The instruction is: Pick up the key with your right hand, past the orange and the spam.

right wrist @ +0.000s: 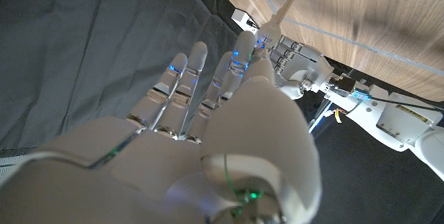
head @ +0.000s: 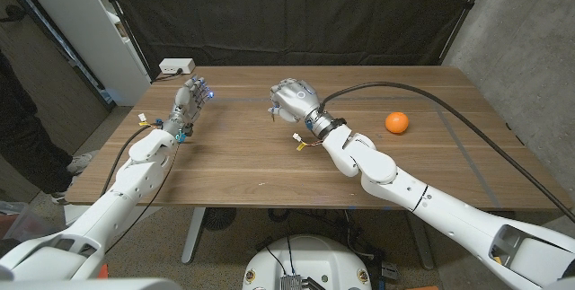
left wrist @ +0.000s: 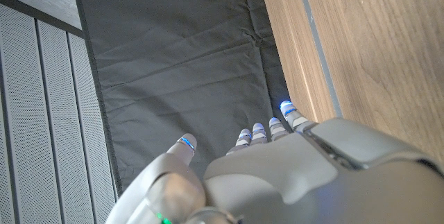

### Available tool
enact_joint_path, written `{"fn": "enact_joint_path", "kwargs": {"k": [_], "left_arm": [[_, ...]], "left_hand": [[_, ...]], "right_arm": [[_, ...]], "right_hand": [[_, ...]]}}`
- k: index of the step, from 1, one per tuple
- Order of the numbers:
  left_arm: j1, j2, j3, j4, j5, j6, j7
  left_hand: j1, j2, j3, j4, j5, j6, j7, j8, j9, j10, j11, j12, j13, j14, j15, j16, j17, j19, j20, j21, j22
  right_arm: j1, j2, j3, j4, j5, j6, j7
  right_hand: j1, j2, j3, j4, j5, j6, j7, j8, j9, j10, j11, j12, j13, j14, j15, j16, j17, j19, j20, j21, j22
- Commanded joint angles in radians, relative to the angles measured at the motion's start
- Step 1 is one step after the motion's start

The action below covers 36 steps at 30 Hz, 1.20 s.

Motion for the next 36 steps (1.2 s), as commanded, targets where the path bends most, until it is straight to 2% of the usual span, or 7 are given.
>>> {"fn": "enact_joint_path", "kwargs": {"k": [1, 22, 36], "left_arm": [[0.022, 0.011, -0.008, -0.03, -0.007, 0.003, 0.006], [0.085, 0.043, -0.027, -0.091, -0.026, 0.005, 0.006], [0.106, 0.067, -0.036, -0.118, -0.039, 0.006, -0.023]], "left_hand": [[-0.001, 0.079, 0.007, -0.002, -0.002, -0.092, 0.003, 0.002, 0.005, -0.152, 0.006, 0.002, 0.003, -0.159, 0.005, 0.001, 0.002, -0.109, 0.003, -0.003, 0.002], [-0.001, 0.08, 0.008, -0.002, -0.002, -0.091, 0.002, 0.002, 0.005, -0.153, 0.009, 0.002, 0.003, -0.159, 0.006, 0.001, 0.002, -0.108, 0.004, -0.005, 0.003], [-0.001, 0.079, 0.008, -0.002, -0.002, -0.091, 0.003, 0.002, 0.005, -0.151, 0.008, 0.002, 0.003, -0.159, 0.006, 0.001, 0.002, -0.108, 0.004, -0.006, 0.003]], "right_arm": [[-0.009, -0.022, 0.028, -0.04, 0.002, 0.029, 0.027], [-0.015, -0.037, 0.069, -0.094, 0.025, 0.061, 0.092], [-0.02, -0.067, 0.092, -0.133, 0.02, 0.079, 0.131]], "right_hand": [[0.011, -0.002, -0.007, 0.002, -0.004, -0.001, -0.008, 0.003, 0.002, 0.003, -0.004, 0.007, 0.003, 0.011, -0.159, -0.006, 0.003, 0.003, -0.053, 0.01, 0.001], [0.018, 0.002, -0.019, 0.006, -0.004, -0.001, -0.014, 0.002, 0.006, 0.002, -0.004, 0.004, 0.001, 0.018, -0.162, -0.018, 0.011, 0.0, -0.06, 0.016, 0.0], [0.02, 0.004, -0.028, 0.009, -0.003, 0.001, -0.013, 0.002, 0.008, 0.006, -0.005, 0.004, 0.0, 0.023, -0.163, -0.027, 0.015, 0.004, -0.067, 0.021, -0.001]]}}
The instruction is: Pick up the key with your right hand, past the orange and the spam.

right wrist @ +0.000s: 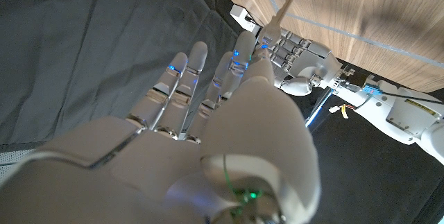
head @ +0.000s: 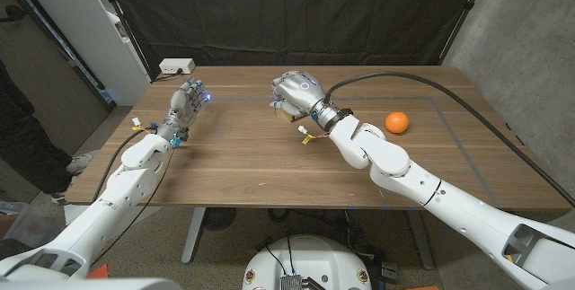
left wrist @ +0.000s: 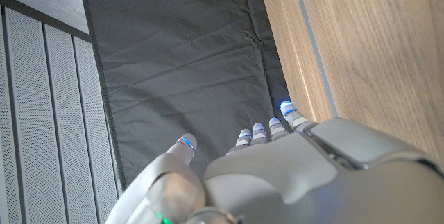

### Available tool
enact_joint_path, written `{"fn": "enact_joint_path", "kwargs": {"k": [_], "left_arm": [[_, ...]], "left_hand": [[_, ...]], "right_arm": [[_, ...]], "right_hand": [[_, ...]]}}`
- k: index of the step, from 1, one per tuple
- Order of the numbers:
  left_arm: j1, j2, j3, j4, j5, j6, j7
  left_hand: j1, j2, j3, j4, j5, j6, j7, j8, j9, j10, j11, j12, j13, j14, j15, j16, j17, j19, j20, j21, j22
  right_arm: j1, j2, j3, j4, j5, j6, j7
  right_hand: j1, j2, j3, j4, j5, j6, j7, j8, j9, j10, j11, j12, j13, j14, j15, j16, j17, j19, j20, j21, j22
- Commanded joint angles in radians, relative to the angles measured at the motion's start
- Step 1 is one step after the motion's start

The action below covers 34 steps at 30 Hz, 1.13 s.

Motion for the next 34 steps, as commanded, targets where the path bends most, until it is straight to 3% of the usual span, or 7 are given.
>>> {"fn": "enact_joint_path", "kwargs": {"k": [1, 7, 13, 24, 30, 34], "left_arm": [[0.02, 0.022, -0.007, -0.024, -0.011, 0.001, -0.027], [0.016, 0.028, -0.009, -0.018, -0.016, 0.001, -0.046], [-0.005, 0.029, -0.002, 0.007, -0.017, 0.002, -0.078], [-0.085, 0.01, 0.032, 0.117, -0.011, -0.008, -0.191], [-0.103, -0.002, 0.049, 0.15, -0.001, 0.003, -0.209], [-0.086, 0.001, 0.05, 0.124, 0.001, 0.012, -0.195]], "left_hand": [[-0.001, 0.079, 0.008, -0.002, -0.002, -0.091, 0.003, 0.002, 0.005, -0.151, 0.008, 0.002, 0.003, -0.159, 0.005, 0.001, 0.002, -0.108, 0.004, -0.002, 0.003], [-0.001, 0.08, 0.008, -0.002, -0.002, -0.09, 0.002, 0.002, 0.005, -0.152, 0.008, 0.002, 0.003, -0.159, 0.005, 0.002, 0.002, -0.108, 0.004, -0.003, 0.003], [-0.001, 0.08, 0.009, -0.002, -0.002, -0.09, 0.003, 0.002, 0.005, -0.153, 0.008, 0.002, 0.003, -0.159, 0.005, 0.001, 0.002, -0.108, 0.004, -0.003, 0.003], [-0.001, 0.08, 0.009, -0.002, -0.002, -0.09, 0.003, 0.001, 0.005, -0.153, 0.01, 0.002, 0.003, -0.159, 0.005, 0.002, 0.002, -0.108, 0.004, -0.005, 0.003], [-0.002, 0.08, 0.009, -0.002, -0.002, -0.091, 0.003, 0.001, 0.005, -0.154, 0.01, 0.002, 0.003, -0.16, 0.005, 0.001, 0.002, -0.109, 0.003, -0.006, 0.003], [-0.002, 0.08, 0.01, -0.002, -0.002, -0.093, 0.003, 0.0, 0.005, -0.156, 0.01, 0.001, 0.003, -0.162, 0.004, 0.0, 0.002, -0.111, 0.004, -0.007, 0.003]], "right_arm": [[0.004, -0.026, 0.022, -0.029, 0.007, 0.032, 0.041], [0.002, -0.026, 0.029, -0.035, -0.009, 0.027, 0.041], [0.015, -0.038, 0.046, -0.047, 0.036, 0.053, 0.094], [0.011, -0.034, 0.049, -0.071, 0.005, 0.013, 0.165], [-0.016, -0.035, 0.051, -0.081, -0.005, -0.003, 0.157], [-0.038, -0.041, 0.062, -0.084, 0.013, -0.002, 0.124]], "right_hand": [[0.009, 0.003, -0.011, 0.0, 0.0, 0.002, -0.009, 0.003, 0.004, 0.006, -0.006, 0.004, 0.003, 0.011, -0.158, -0.002, 0.006, 0.005, -0.068, 0.007, 0.001], [0.01, 0.005, -0.015, 0.002, 0.0, 0.006, -0.014, 0.004, 0.003, 0.009, -0.006, 0.003, 0.001, 0.013, -0.159, -0.008, 0.007, 0.009, -0.076, 0.01, 0.001], [0.01, 0.005, -0.02, 0.005, 0.0, 0.007, -0.014, 0.003, 0.003, 0.013, -0.006, 0.005, 0.002, 0.018, -0.159, -0.01, 0.01, 0.012, -0.079, 0.013, 0.0], [0.013, 0.009, -0.025, 0.008, 0.001, 0.007, -0.021, 0.0, 0.0, 0.014, -0.007, 0.001, -0.002, 0.025, -0.162, -0.018, 0.013, 0.016, -0.087, 0.018, -0.001], [0.013, 0.009, -0.028, 0.009, 0.001, 0.011, -0.023, 0.0, -0.002, 0.014, -0.007, 0.0, -0.003, 0.027, -0.161, -0.022, 0.015, 0.018, -0.087, 0.021, -0.001], [0.013, 0.01, -0.03, 0.011, 0.001, 0.012, -0.022, 0.0, -0.004, 0.015, -0.007, 0.0, -0.003, 0.029, -0.162, -0.023, 0.016, 0.018, -0.086, 0.022, -0.001]]}}
